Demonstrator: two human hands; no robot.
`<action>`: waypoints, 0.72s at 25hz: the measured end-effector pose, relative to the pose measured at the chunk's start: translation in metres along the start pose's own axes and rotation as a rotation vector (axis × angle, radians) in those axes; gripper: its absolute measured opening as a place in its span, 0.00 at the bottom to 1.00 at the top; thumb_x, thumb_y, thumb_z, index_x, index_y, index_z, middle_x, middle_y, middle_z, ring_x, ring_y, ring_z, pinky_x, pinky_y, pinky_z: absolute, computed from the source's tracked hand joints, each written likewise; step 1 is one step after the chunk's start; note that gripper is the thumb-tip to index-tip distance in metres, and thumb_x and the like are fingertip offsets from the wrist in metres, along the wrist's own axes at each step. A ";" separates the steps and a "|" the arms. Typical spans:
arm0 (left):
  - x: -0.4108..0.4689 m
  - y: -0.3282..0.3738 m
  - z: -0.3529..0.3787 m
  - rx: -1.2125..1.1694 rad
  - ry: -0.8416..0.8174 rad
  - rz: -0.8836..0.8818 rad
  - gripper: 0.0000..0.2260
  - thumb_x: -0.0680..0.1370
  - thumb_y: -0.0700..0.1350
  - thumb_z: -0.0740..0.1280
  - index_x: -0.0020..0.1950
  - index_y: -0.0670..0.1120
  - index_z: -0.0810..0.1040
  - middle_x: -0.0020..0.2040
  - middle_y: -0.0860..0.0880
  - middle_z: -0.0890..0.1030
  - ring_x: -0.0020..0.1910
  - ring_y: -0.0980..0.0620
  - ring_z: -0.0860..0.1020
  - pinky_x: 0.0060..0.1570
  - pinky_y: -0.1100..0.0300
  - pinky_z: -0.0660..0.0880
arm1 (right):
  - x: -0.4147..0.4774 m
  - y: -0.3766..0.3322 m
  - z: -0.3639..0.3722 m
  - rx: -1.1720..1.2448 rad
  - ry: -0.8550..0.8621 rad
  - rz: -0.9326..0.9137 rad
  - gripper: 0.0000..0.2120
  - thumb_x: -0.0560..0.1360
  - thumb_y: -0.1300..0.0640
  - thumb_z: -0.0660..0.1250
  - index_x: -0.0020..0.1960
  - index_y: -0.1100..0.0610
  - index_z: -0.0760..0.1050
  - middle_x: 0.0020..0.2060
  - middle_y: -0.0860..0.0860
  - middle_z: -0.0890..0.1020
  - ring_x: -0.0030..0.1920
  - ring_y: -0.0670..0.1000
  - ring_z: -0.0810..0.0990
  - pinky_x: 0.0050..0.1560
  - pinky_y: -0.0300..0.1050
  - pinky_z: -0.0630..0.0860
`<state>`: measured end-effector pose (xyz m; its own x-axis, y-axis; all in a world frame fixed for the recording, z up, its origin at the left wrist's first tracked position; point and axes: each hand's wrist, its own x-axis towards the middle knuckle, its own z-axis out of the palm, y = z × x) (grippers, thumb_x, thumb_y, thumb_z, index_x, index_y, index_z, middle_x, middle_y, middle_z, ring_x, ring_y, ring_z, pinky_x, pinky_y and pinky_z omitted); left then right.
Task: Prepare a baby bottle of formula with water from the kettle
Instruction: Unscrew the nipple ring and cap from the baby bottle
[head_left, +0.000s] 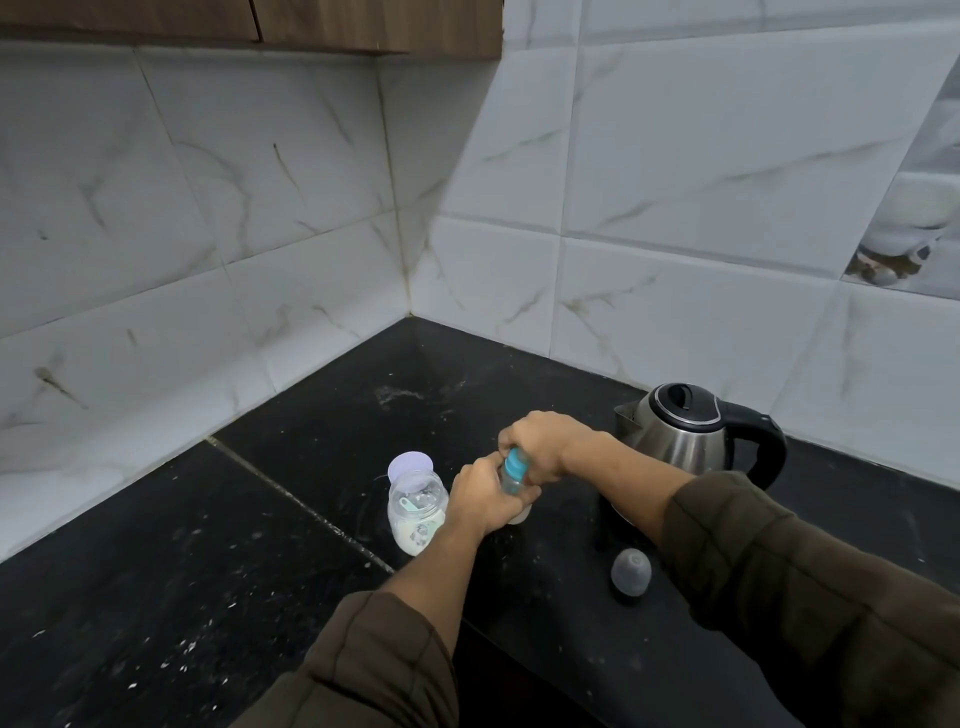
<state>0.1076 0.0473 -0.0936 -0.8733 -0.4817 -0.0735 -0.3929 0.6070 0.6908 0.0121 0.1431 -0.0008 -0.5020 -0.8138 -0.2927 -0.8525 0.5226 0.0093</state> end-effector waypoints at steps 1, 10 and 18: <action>0.001 -0.002 0.001 -0.003 -0.002 -0.005 0.21 0.70 0.59 0.78 0.59 0.54 0.80 0.49 0.56 0.84 0.51 0.53 0.81 0.54 0.55 0.78 | 0.002 0.002 0.002 0.001 0.005 -0.009 0.22 0.70 0.55 0.77 0.62 0.48 0.76 0.54 0.50 0.81 0.54 0.53 0.80 0.56 0.53 0.81; 0.009 -0.008 0.003 -0.030 0.035 -0.035 0.25 0.69 0.63 0.78 0.62 0.55 0.79 0.50 0.56 0.84 0.53 0.53 0.81 0.53 0.56 0.77 | 0.012 0.013 0.003 0.142 0.077 0.169 0.25 0.68 0.34 0.76 0.54 0.51 0.78 0.45 0.49 0.82 0.46 0.52 0.83 0.47 0.50 0.82; 0.006 -0.015 0.009 -0.055 0.014 -0.060 0.25 0.66 0.63 0.78 0.60 0.56 0.80 0.49 0.57 0.85 0.52 0.54 0.82 0.57 0.51 0.80 | 0.015 0.010 0.009 0.057 -0.021 -0.065 0.22 0.69 0.56 0.77 0.62 0.46 0.77 0.55 0.47 0.81 0.56 0.52 0.80 0.56 0.54 0.81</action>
<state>0.1052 0.0414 -0.1110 -0.8444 -0.5252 -0.1057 -0.4273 0.5412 0.7242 -0.0020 0.1385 -0.0132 -0.4421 -0.8415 -0.3105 -0.8733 0.4828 -0.0649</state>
